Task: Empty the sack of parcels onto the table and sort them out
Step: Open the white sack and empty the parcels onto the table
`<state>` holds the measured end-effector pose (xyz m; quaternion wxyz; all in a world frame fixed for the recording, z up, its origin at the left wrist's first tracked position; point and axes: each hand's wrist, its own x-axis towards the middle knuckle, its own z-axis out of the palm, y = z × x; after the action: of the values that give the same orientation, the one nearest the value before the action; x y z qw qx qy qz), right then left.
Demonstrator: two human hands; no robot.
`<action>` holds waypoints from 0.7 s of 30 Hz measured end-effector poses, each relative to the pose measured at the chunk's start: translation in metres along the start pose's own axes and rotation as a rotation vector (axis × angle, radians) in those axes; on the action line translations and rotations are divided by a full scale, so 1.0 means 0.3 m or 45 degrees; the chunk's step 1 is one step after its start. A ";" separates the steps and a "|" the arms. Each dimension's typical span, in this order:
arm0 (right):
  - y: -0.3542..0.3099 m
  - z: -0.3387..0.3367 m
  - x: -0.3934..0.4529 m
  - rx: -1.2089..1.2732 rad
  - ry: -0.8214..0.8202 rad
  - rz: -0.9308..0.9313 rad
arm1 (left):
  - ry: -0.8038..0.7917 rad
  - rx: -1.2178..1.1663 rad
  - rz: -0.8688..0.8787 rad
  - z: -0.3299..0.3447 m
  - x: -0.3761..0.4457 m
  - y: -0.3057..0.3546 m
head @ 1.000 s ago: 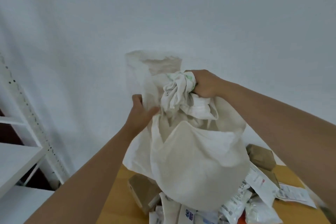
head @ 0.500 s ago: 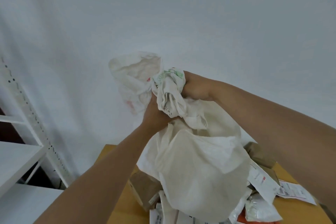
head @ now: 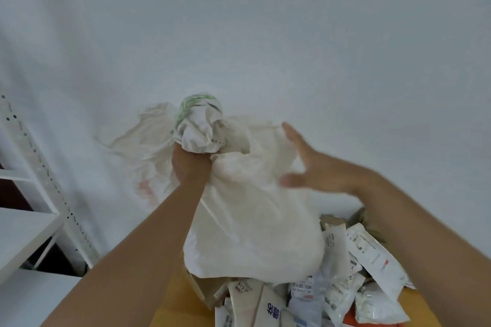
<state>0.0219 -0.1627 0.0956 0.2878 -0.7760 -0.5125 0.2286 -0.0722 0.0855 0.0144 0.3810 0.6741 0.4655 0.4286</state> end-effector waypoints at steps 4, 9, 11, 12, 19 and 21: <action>0.052 0.180 0.100 -0.150 0.153 0.112 | 0.002 0.335 0.025 0.046 -0.027 0.042; 0.143 0.130 0.198 0.094 0.515 0.235 | -0.432 -0.336 -0.127 0.009 -0.086 0.114; 0.177 0.128 0.215 0.210 0.520 0.168 | -0.676 -0.562 -0.134 -0.030 -0.107 0.134; 0.182 0.133 0.221 0.287 0.489 0.096 | -0.781 -0.602 -0.130 -0.044 -0.113 0.142; 0.100 0.136 0.227 0.410 0.286 -0.229 | -1.383 -1.033 -0.431 -0.109 -0.147 0.155; 0.071 0.147 0.221 0.431 0.238 -0.200 | -1.394 -1.205 -0.470 -0.110 -0.153 0.168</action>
<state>0.0320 -0.0985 0.0451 0.4773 -0.6921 -0.4968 0.2153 -0.0968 0.0316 0.0615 0.8735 0.4661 0.0806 0.1152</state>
